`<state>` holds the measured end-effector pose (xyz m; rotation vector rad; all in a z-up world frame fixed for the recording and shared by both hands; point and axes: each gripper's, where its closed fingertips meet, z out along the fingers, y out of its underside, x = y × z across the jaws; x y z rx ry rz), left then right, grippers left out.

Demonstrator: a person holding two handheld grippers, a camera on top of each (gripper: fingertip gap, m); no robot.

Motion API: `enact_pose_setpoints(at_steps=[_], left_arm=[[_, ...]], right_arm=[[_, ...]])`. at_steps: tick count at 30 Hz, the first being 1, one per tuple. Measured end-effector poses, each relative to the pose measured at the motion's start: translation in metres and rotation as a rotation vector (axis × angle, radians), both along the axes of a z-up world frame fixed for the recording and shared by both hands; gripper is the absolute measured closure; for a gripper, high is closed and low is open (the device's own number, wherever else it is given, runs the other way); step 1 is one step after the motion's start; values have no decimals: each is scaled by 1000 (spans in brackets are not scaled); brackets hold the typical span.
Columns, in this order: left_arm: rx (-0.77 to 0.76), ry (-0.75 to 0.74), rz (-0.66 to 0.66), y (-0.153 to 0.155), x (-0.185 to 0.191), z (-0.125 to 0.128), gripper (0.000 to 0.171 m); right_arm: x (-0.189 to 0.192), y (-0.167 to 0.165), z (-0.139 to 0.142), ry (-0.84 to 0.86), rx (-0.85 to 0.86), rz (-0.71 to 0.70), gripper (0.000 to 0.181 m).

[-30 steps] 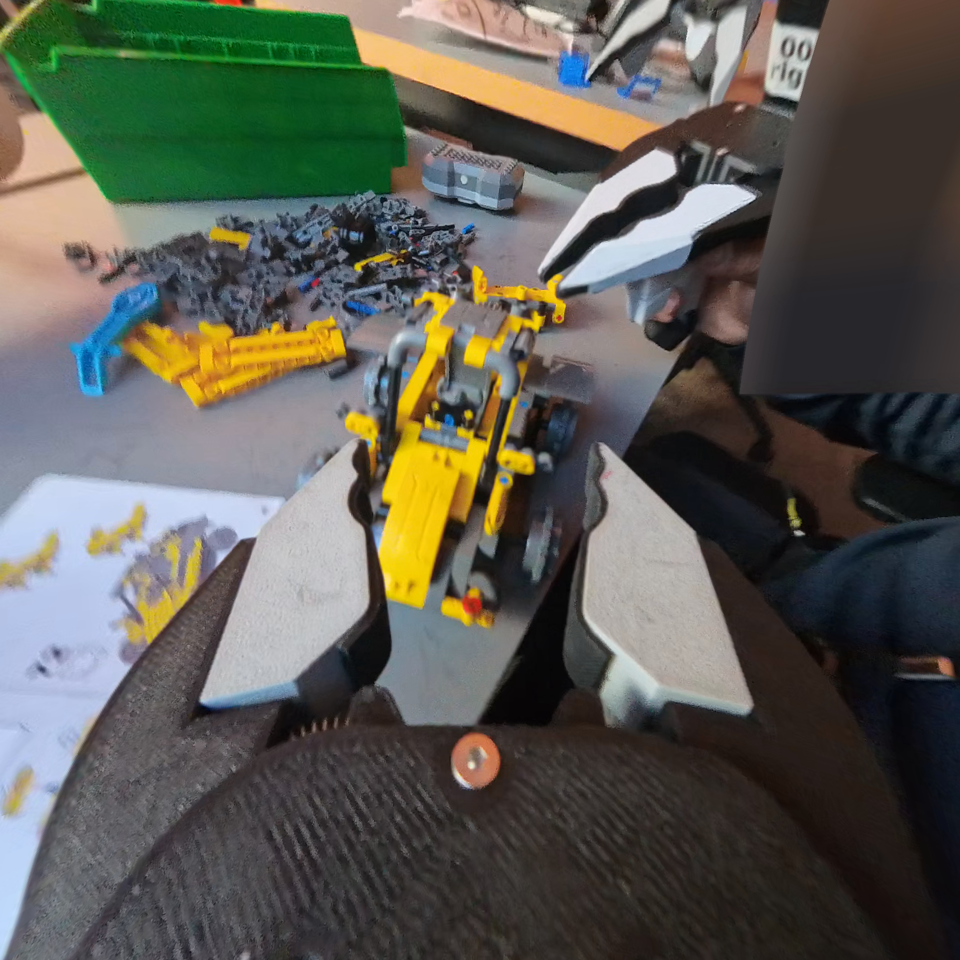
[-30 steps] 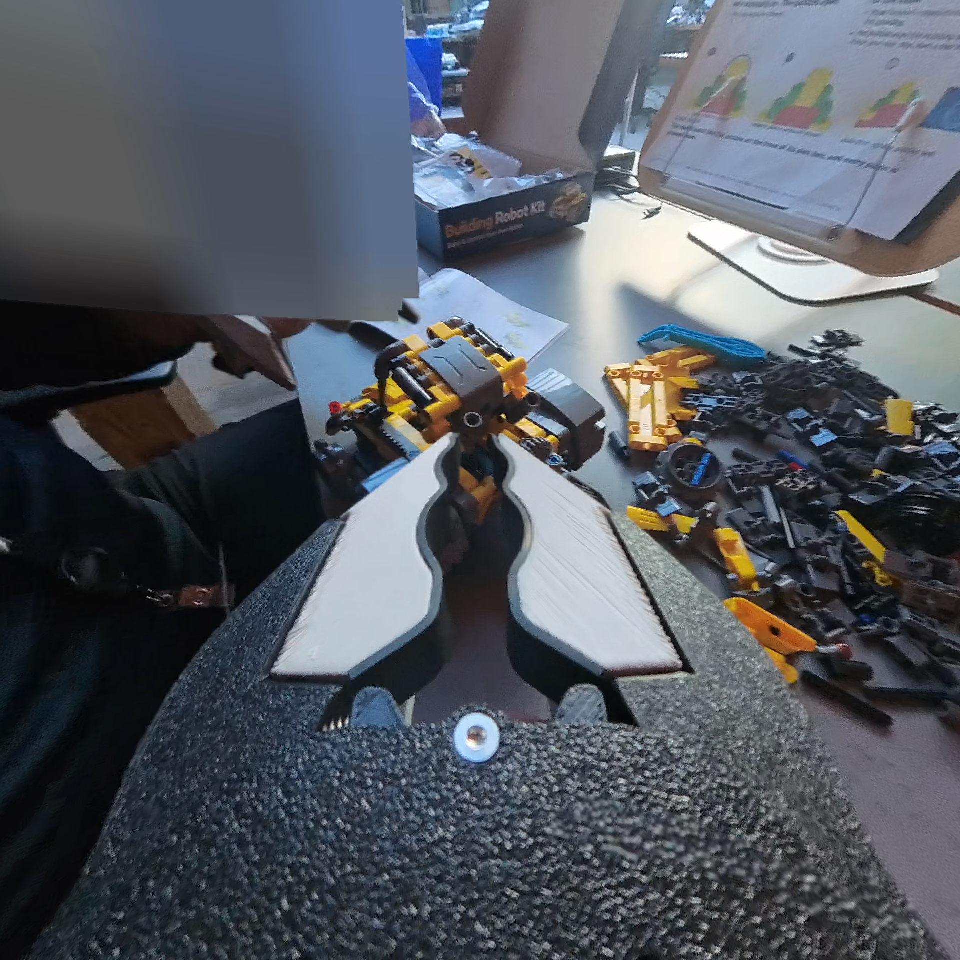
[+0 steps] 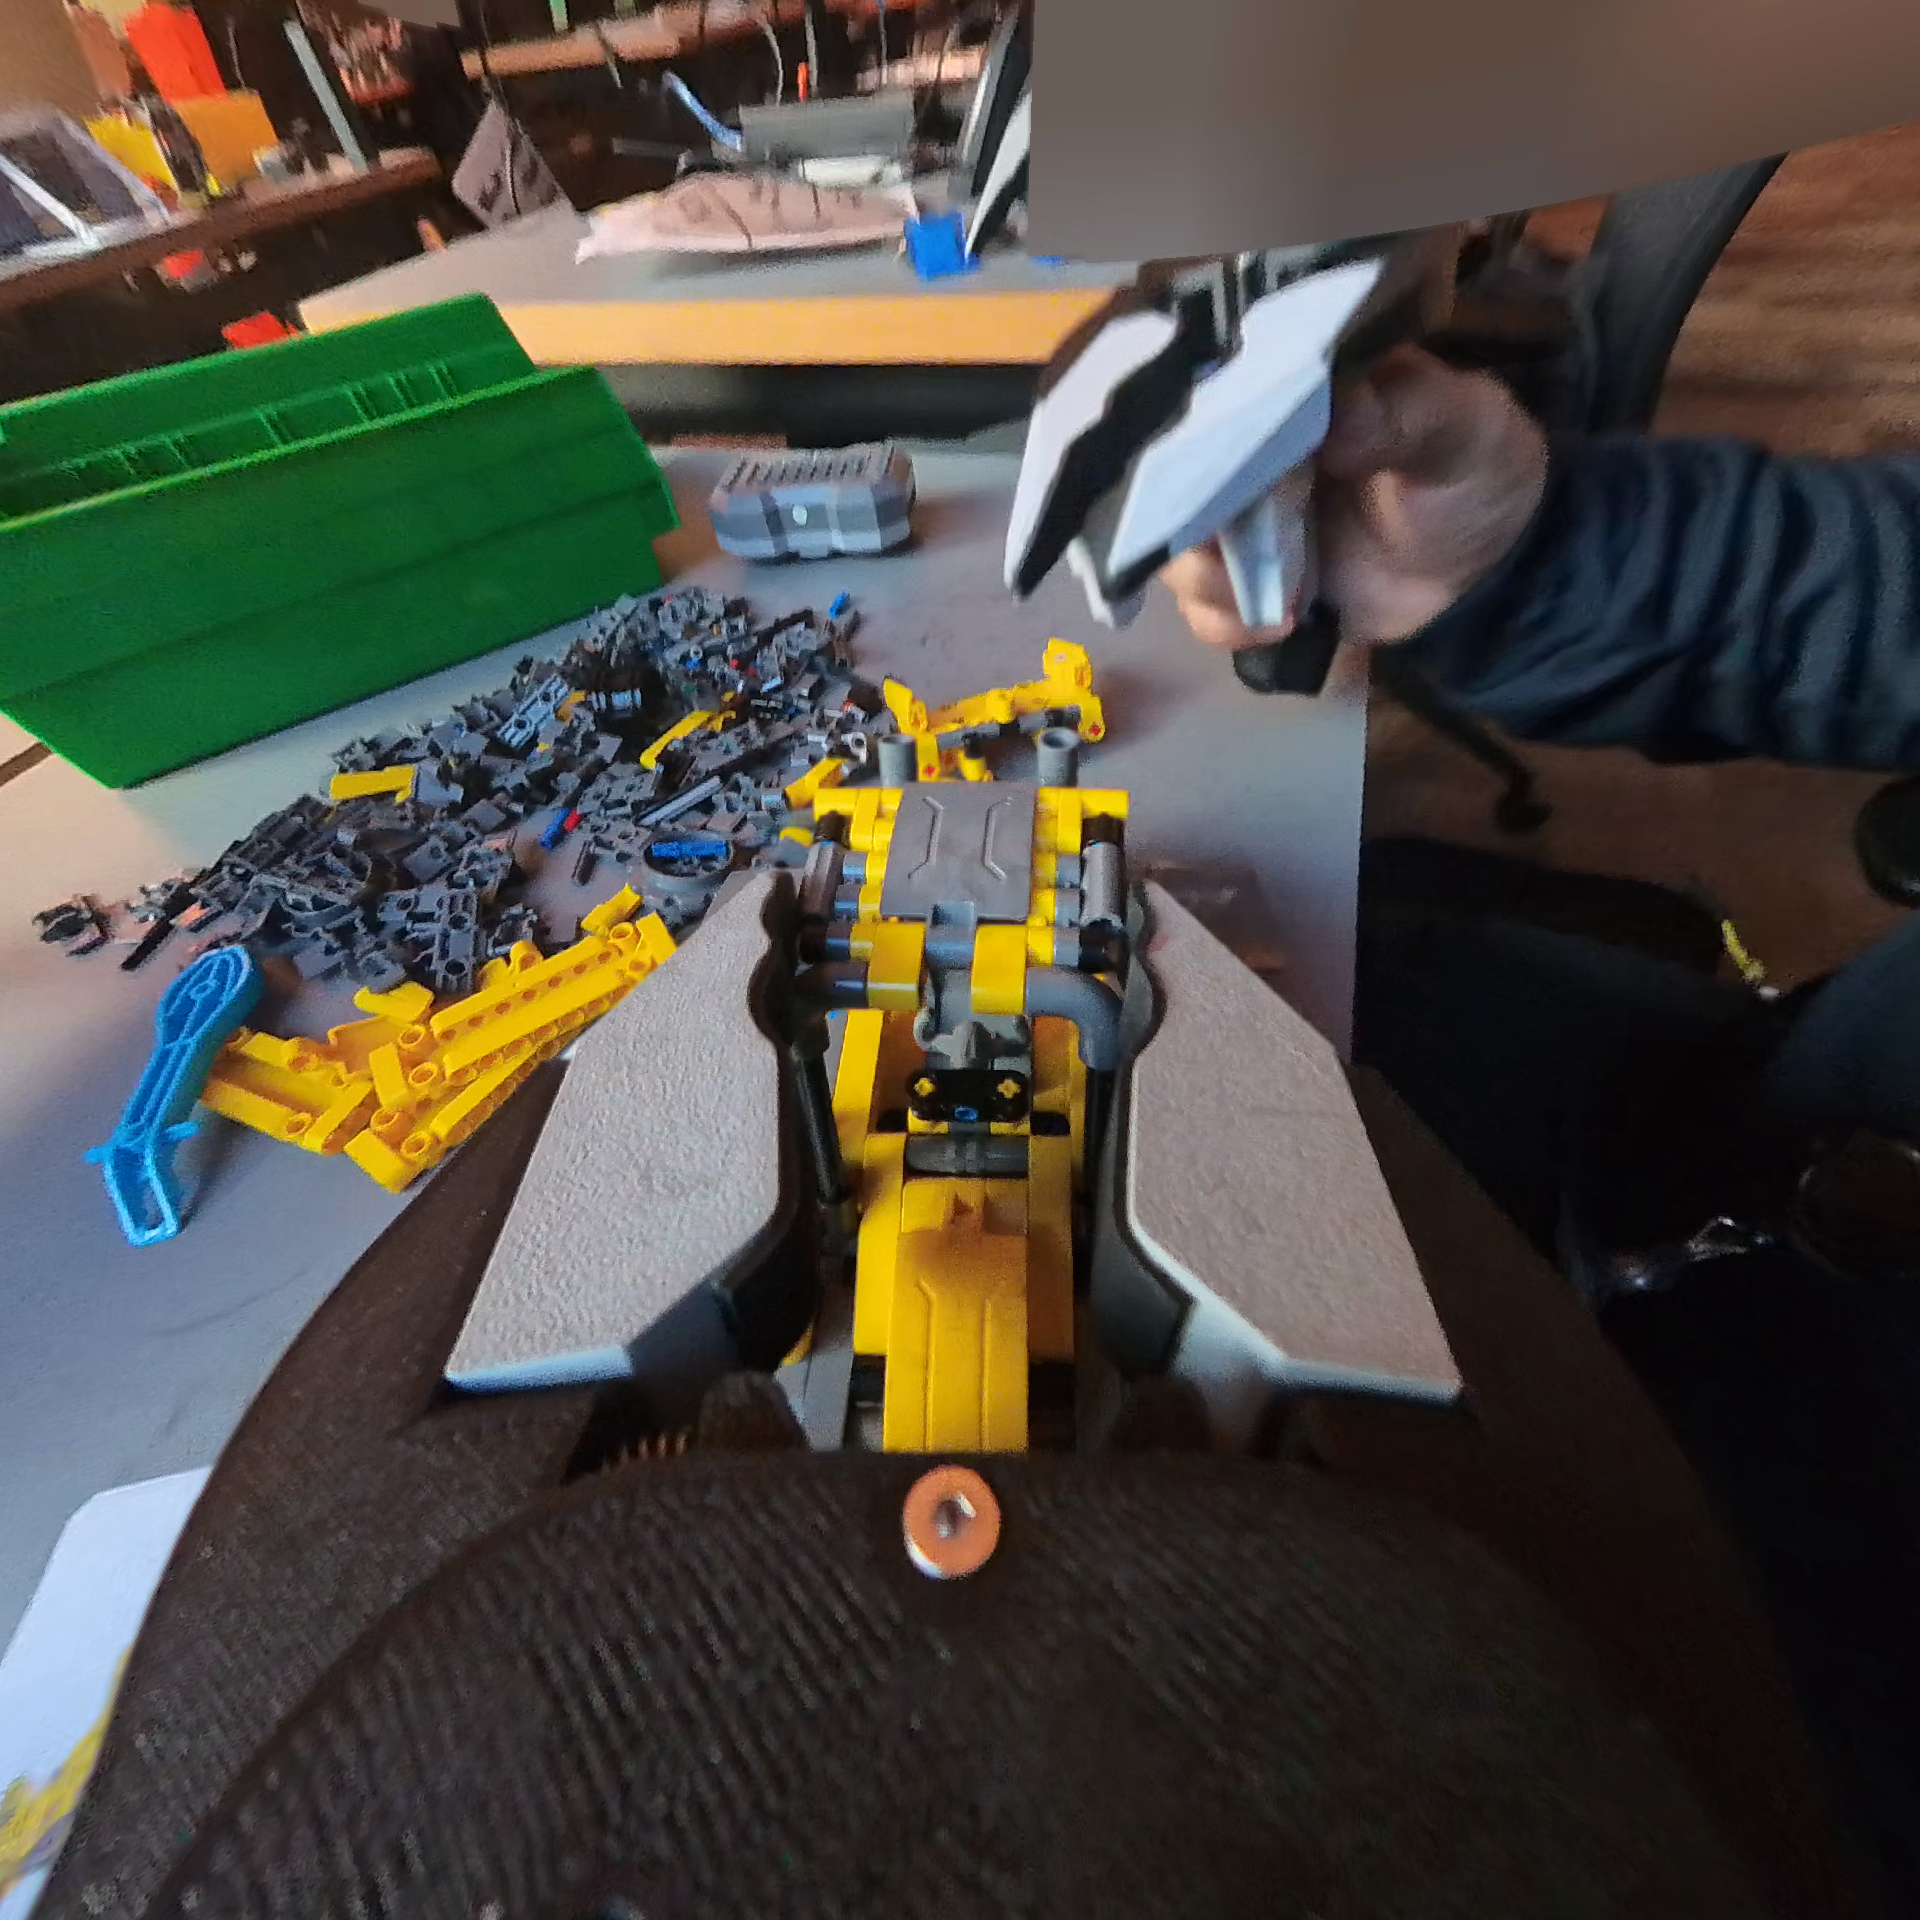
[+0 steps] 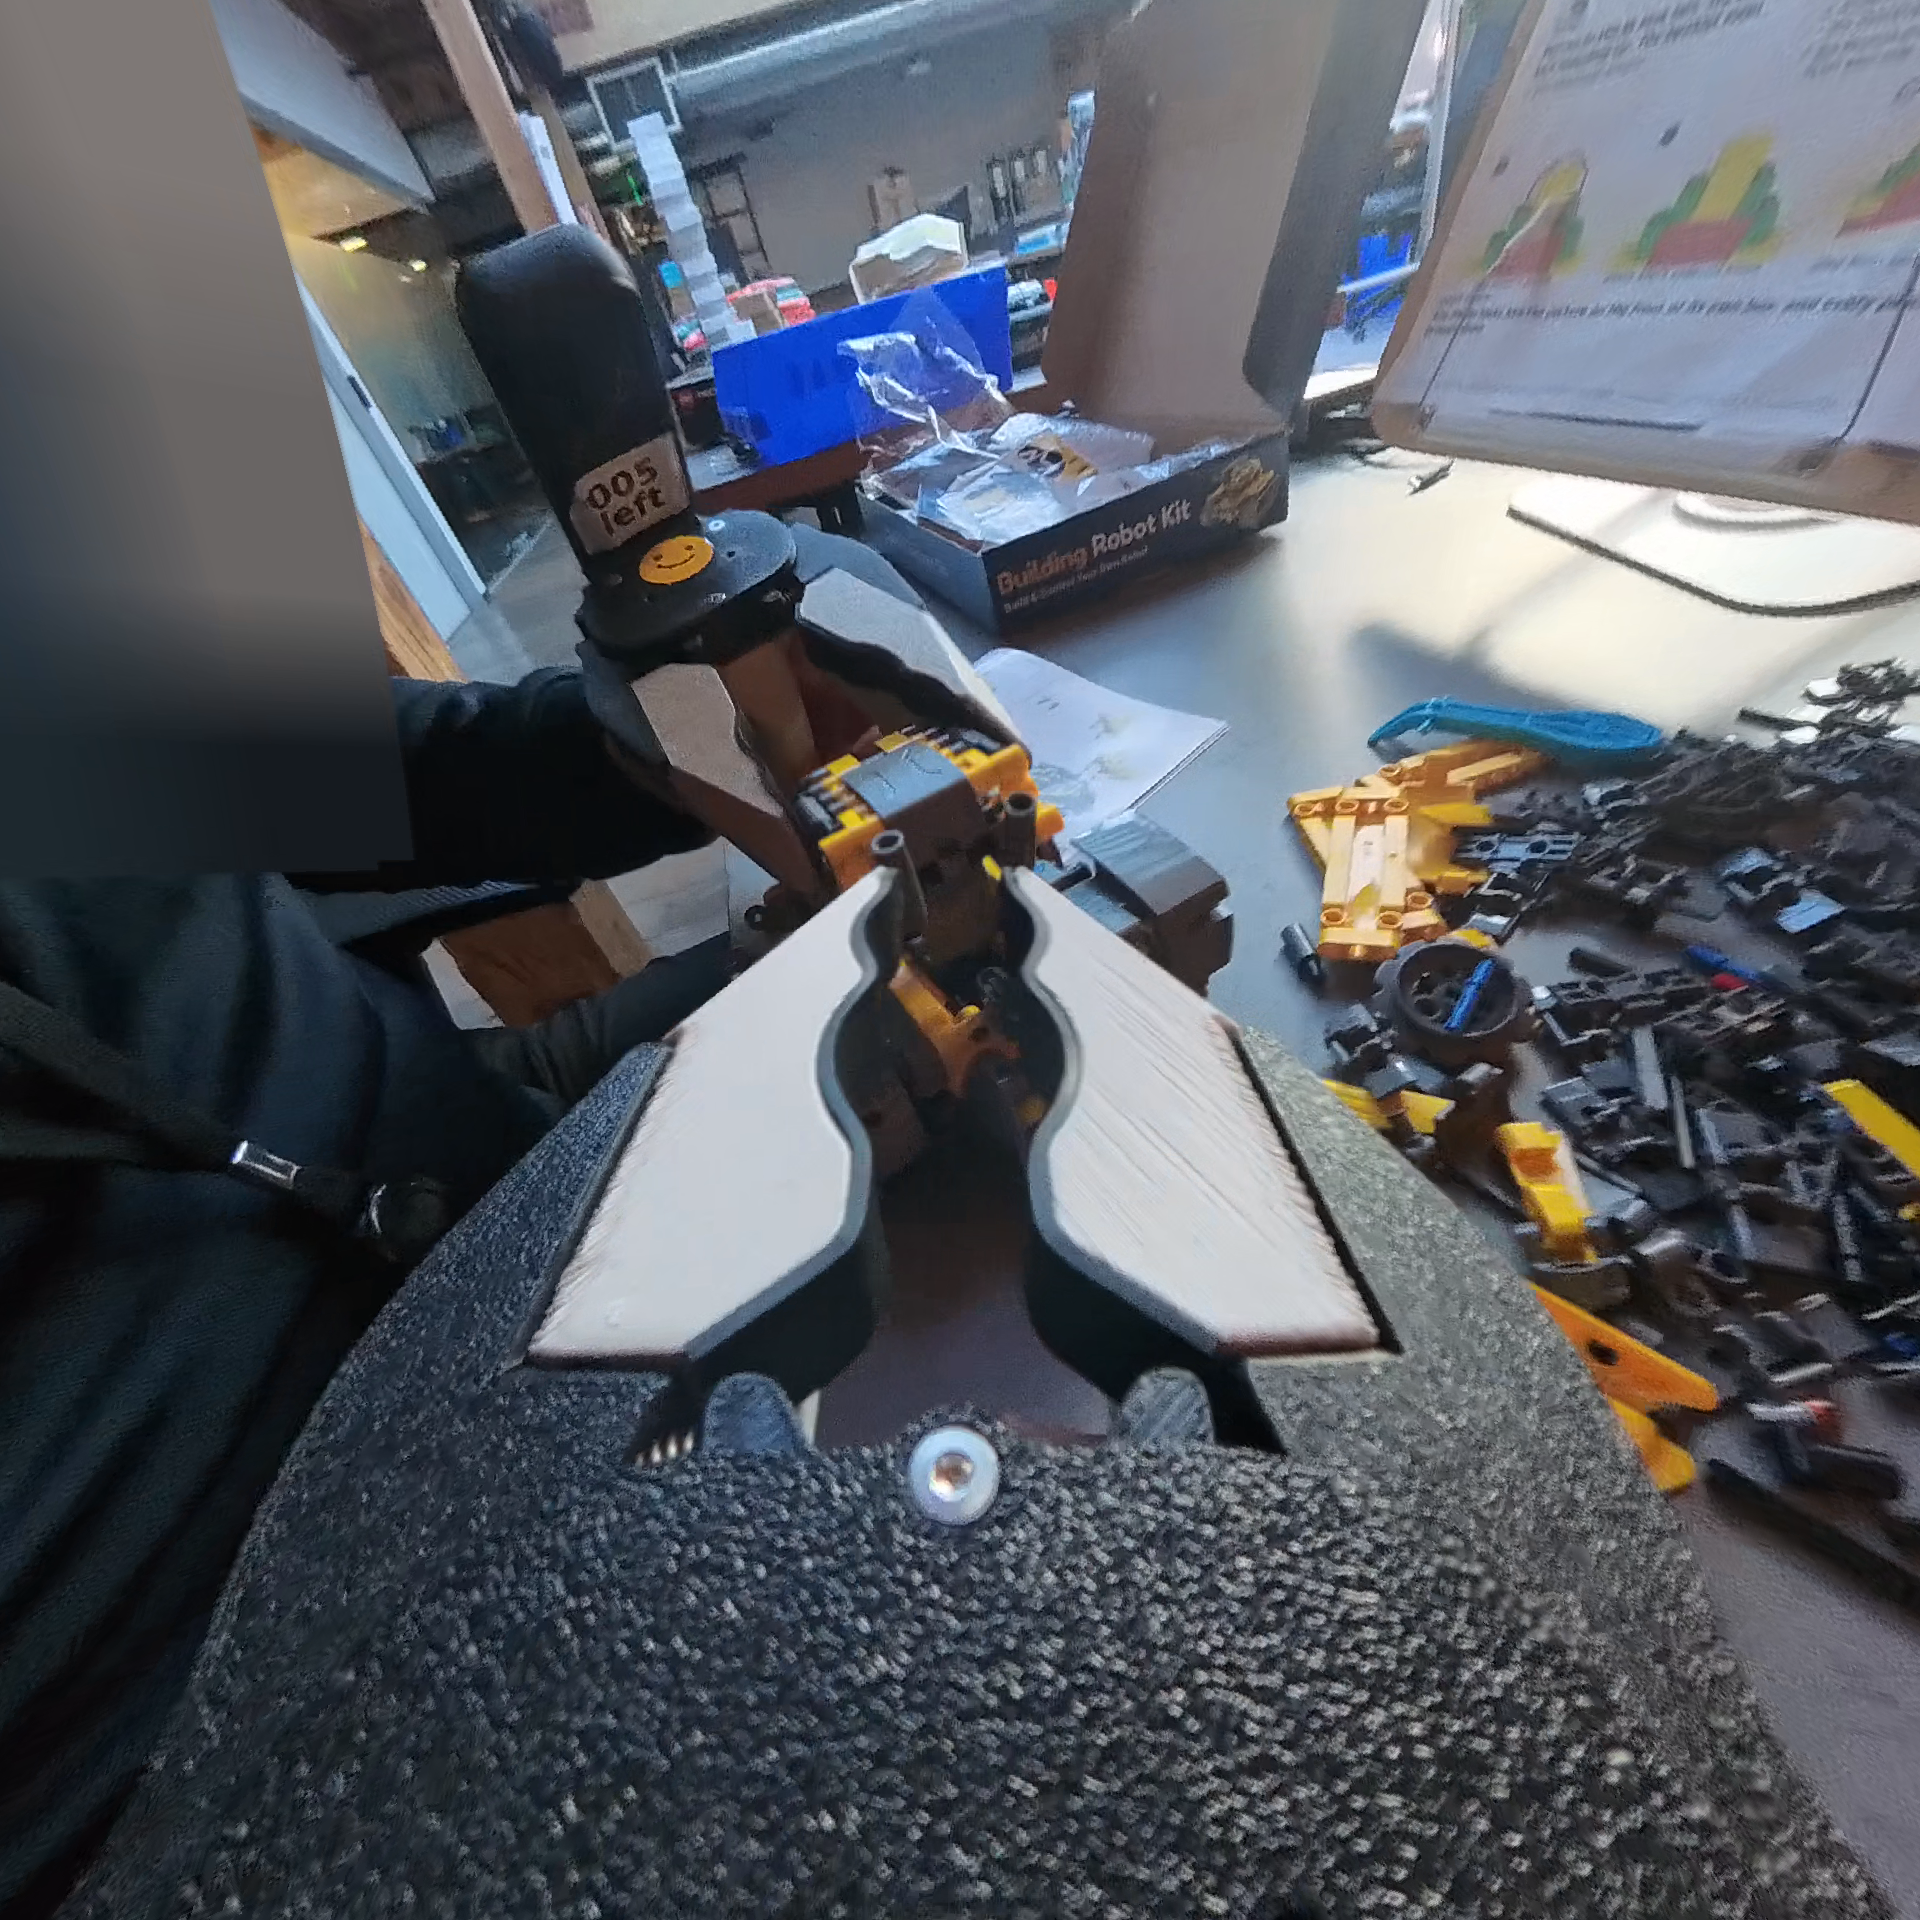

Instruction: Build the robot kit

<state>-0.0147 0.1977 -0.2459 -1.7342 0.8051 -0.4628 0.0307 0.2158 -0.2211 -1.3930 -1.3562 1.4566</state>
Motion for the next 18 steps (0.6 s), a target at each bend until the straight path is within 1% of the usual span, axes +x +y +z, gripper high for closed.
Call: enact_pose_setpoints(at_steps=[3,8,10,13,15,18], left_arm=[[51,-91,-18,0,0,4,111],[100,-189,-37,-1,-3,11,111],[105,-205,-36,0,-4,12,111],[98,-205,-42,0,-3,11,111],[98,-211,-36,1,-5,12,111],[96,-197,-37,1,-5,11,111]], right_arm=[[-11,-14,-10,-35,-15,23,151],[-27,-35,-23,-125,-49,83,149],[-33,-36,-28,-169,-51,78,149],[-42,-29,-30,-194,7,1,150],[-43,-33,-26,-188,44,0,162],[-42,-31,-25,-188,93,-28,162]])
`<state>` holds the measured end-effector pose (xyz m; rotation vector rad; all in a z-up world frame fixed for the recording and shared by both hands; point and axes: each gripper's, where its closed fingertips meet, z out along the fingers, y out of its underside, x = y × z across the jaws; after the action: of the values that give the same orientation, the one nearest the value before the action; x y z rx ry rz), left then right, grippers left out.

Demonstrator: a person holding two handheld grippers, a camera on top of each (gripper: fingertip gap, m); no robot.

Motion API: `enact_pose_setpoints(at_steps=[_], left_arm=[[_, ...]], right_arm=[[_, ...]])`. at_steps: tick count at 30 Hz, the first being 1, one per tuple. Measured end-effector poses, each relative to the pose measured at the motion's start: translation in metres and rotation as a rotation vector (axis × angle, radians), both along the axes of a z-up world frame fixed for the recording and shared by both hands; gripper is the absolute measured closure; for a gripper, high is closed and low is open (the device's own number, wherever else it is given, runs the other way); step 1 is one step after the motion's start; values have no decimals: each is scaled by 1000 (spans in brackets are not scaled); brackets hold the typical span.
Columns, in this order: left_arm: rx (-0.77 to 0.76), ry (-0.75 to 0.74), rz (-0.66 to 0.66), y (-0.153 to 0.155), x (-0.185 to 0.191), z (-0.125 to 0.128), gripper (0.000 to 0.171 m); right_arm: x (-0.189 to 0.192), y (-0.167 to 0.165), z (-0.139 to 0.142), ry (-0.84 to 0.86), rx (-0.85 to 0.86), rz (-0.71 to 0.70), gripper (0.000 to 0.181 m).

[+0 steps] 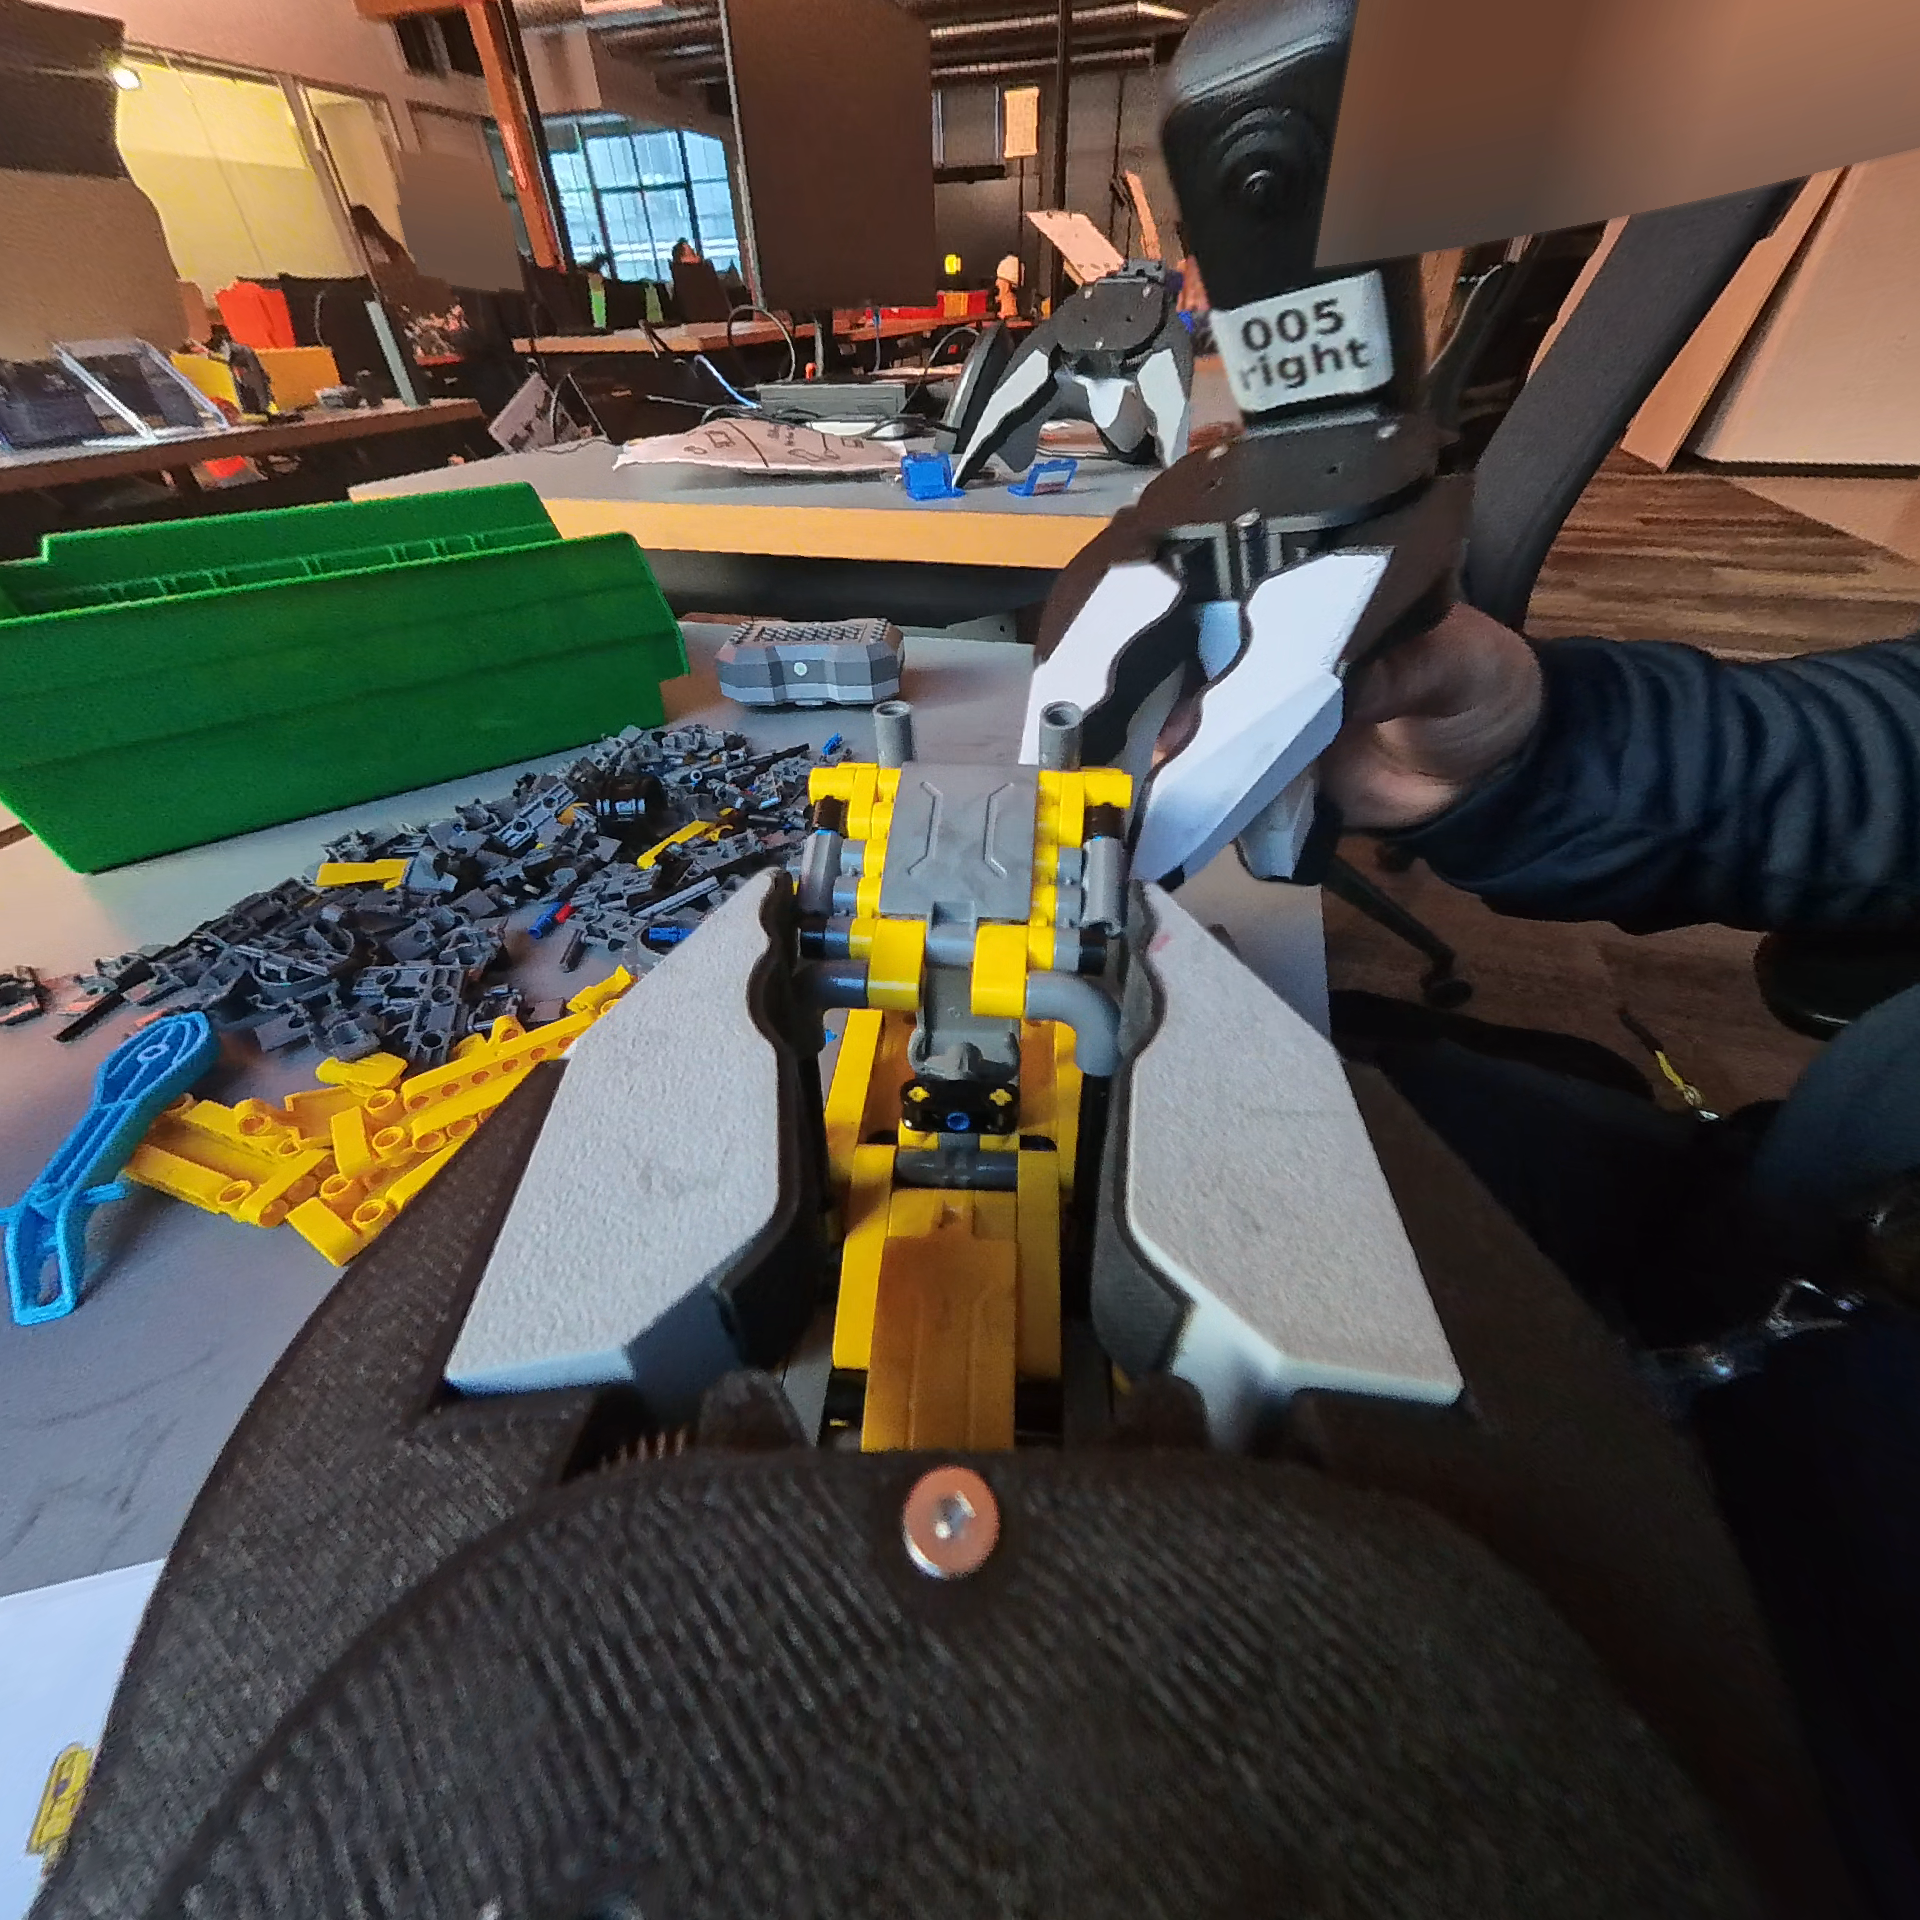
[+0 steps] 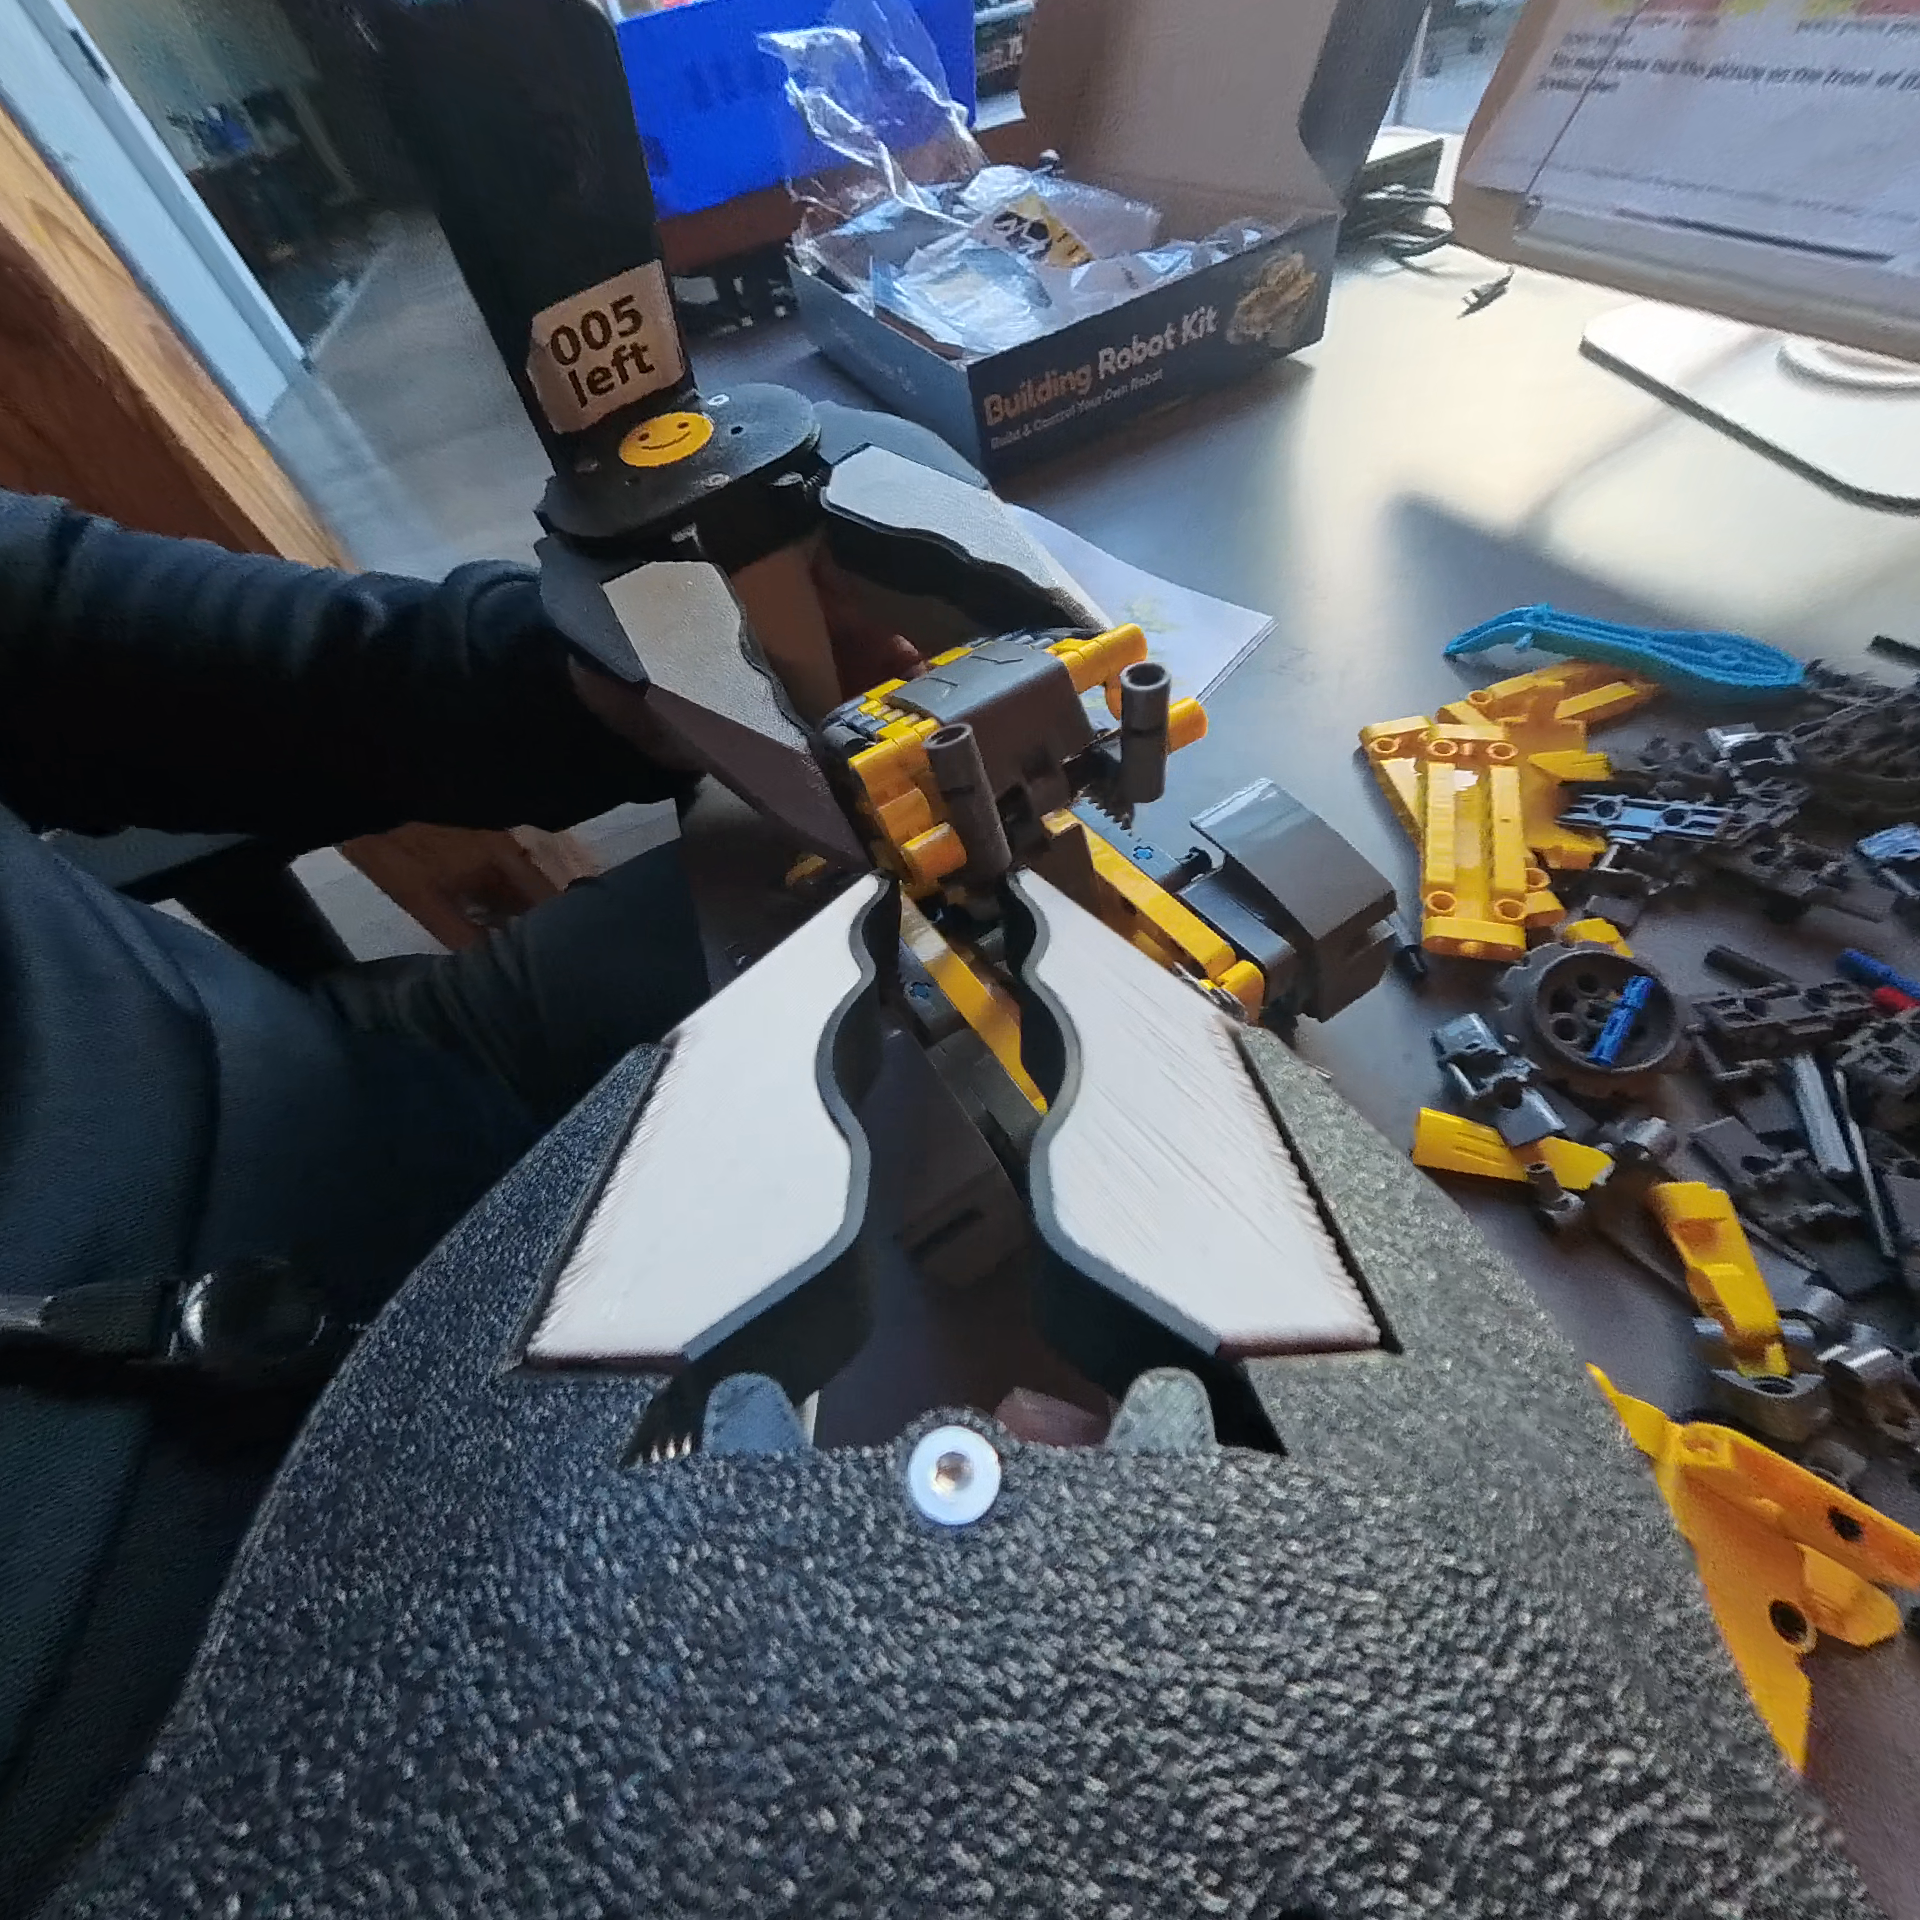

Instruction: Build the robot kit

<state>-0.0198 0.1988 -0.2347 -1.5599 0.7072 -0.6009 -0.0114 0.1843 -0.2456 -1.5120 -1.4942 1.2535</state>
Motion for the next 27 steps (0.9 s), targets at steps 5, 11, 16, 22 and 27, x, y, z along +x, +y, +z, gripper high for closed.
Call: enact_pose_setpoints(at_steps=[5,11,16,22,27], left_arm=[[-57,19,-12,4,3,-1,111],[-99,115,11,6,1,-5,112],[-152,167,40,3,-5,-11,94],[-149,44,52,-3,-17,8,106],[-196,171,3,5,-3,2,111]], right_arm=[[4,6,6,14,52,-72,162],[9,17,10,45,21,-140,162],[24,39,0,35,-36,-222,167],[48,61,5,37,7,-290,159],[50,56,-10,-3,-38,-251,153]])
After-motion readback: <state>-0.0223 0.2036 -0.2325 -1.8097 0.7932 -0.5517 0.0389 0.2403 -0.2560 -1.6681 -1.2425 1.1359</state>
